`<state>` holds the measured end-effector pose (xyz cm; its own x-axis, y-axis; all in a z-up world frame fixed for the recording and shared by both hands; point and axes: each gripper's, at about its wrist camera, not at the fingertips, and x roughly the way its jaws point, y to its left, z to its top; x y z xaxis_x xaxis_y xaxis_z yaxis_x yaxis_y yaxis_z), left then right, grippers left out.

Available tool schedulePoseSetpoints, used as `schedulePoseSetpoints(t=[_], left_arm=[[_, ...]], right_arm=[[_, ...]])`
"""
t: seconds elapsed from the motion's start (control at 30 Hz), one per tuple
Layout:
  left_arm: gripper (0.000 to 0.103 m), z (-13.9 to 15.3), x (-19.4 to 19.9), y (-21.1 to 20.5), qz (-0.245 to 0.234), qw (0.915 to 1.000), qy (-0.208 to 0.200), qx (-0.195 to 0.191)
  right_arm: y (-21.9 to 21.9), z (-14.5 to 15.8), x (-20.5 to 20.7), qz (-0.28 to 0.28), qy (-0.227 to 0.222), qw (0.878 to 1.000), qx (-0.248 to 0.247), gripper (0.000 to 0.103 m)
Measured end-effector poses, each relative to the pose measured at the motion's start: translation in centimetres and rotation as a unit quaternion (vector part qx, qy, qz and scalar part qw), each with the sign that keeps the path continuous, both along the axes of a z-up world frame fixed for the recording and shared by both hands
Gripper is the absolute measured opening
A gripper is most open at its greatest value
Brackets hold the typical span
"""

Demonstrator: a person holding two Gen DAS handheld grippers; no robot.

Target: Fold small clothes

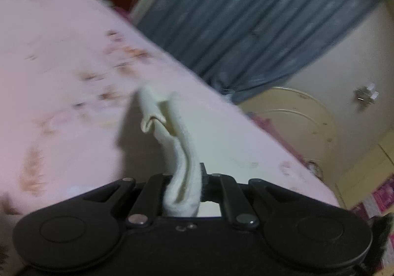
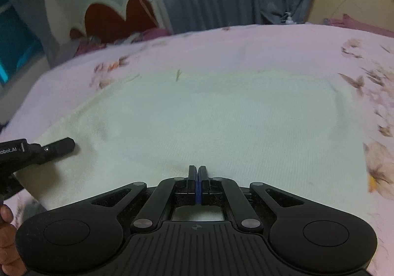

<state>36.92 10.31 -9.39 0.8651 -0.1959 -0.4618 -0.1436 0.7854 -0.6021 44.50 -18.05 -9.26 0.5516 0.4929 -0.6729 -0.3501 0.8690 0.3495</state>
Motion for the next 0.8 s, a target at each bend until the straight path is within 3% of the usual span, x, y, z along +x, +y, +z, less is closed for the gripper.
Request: schedulePoseSetpoints(t=[0.13,0.27,0.37,0.43,0.47,0.5,0.53,0.6,0.63,0.67,0.7,0.8], left_arm=[[0.007,3.5,1.2,-4.9,-0.066,0.9966,-0.023,0.044],[0.007,5.2,2.5,-11.5,-0.143,0.9854,-0.023,0.089],[0.007,4.3,3.7,-17.0,-0.208,0.9707,0.004,0.12],[0.022,2.2,4.8,-20.6,-0.267,0.9536,0.053,0.127],[0.035,1.2,4.9,-22.2,-0.287,0.9449,0.08,0.136],[0.036,0.6,4.6,-23.1,-0.297,0.9397,0.095,0.141],[0.036,0.7,4.1,-23.1,-0.303,0.9396,0.086,0.133],[0.036,1.7,3.2,-21.3,-0.291,0.9484,0.061,0.109],[0.035,2.2,3.1,-20.1,-0.278,0.9529,0.054,0.108],[0.035,2.7,3.3,-18.6,-0.259,0.9585,0.043,0.112],[0.035,3.0,3.6,-17.2,-0.239,0.9631,0.036,0.119],[0.035,2.9,6.0,-13.4,-0.193,0.9723,0.044,0.124]], right_arm=[[-4.7,1.3,-0.6,-0.05,-0.015,0.998,0.031,0.0],[-10.7,2.6,-1.2,-0.109,-0.024,0.992,0.056,0.0],[-14.5,3.1,-1.5,-0.142,-0.018,0.987,0.078,0.0],[-16.7,3.0,-1.7,-0.15,-0.009,0.984,0.1,0.0],[-17.6,2.9,-1.6,-0.155,0.0,0.982,0.109,0.0],[-18.7,2.6,-1.5,-0.167,0.008,0.979,0.114,0.0],[-19.5,2.4,-1.5,-0.176,0.016,0.977,0.116,0.001],[-20.6,2.4,-1.6,-0.177,0.021,0.977,0.117,0.006],[-21.1,2.5,-1.8,-0.178,0.018,0.977,0.115,0.025],[-21.1,2.6,-1.9,-0.178,0.011,0.977,0.113,0.054],[-20.9,2.6,-2.1,-0.173,0.002,0.978,0.114,0.062],[-19.8,2.1,-1.7,-0.15,0.005,0.982,0.118,0.063]])
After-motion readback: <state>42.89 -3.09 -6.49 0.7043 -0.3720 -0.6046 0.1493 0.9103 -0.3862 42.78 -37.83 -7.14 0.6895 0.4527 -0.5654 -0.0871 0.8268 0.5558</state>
